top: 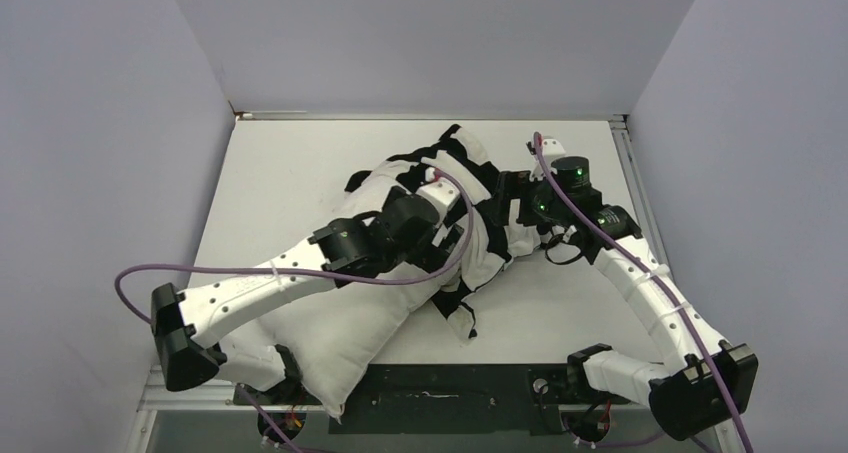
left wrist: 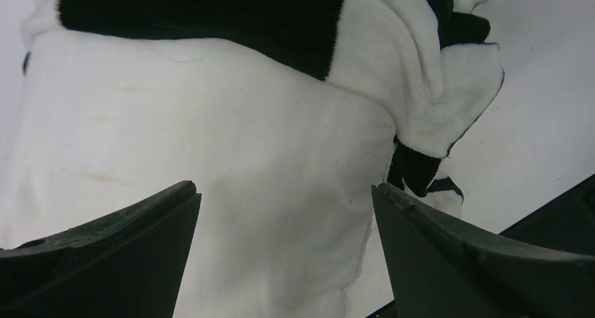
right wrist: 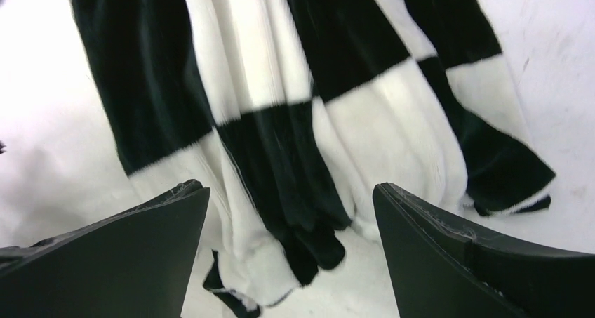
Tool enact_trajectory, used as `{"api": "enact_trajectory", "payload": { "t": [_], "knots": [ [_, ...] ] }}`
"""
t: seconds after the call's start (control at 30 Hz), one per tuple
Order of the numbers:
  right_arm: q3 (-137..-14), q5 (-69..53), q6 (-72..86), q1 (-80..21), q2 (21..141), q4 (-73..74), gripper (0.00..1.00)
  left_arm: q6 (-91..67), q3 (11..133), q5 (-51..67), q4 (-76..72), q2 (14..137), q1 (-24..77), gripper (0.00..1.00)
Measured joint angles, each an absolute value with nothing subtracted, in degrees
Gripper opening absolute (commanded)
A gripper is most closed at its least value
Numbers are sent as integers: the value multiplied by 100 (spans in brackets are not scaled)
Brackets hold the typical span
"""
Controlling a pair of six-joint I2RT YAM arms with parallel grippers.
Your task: Remove the pillowcase from the pillow
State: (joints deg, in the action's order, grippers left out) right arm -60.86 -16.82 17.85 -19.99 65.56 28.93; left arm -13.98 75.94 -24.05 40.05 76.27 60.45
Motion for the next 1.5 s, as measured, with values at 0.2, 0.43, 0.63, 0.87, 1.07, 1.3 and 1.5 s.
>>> {"api": "enact_trajectory", "payload": {
  "t": [0.2, 0.43, 0.63, 0.87, 1.07, 1.3, 1.5],
  "knots": [
    [-5551, -1761, 1732, -2322, 6351, 3135, 90, -1555, 7474, -2606, 4016, 8567, 6403, 96],
    [-5019, -1435, 1933, -3142, 6619, 3114, 90, -1863, 7456, -3295, 4104, 9089, 6407, 80],
    [-4534, -1286, 2123, -3573, 7107, 2711, 91, -2032, 7284, -3474, 3966, 9172, 6379, 22],
    [-4410, -928, 2250, -3750, 7415, 2294, 63, -2029, 6954, -3374, 3695, 8888, 6261, 0],
    [-4735, -779, 2217, -3551, 7649, 2316, 6, -1844, 6659, -3164, 3575, 8224, 6007, 0],
    [-5605, -972, 2047, -2891, 7675, 2502, 5, -1337, 6484, -2976, 3395, 7345, 5376, 0],
    [-6010, -1398, 1975, -2202, 7577, 2755, 5, -827, 6154, -2718, 3033, 6768, 5186, 0]
  ]
}}
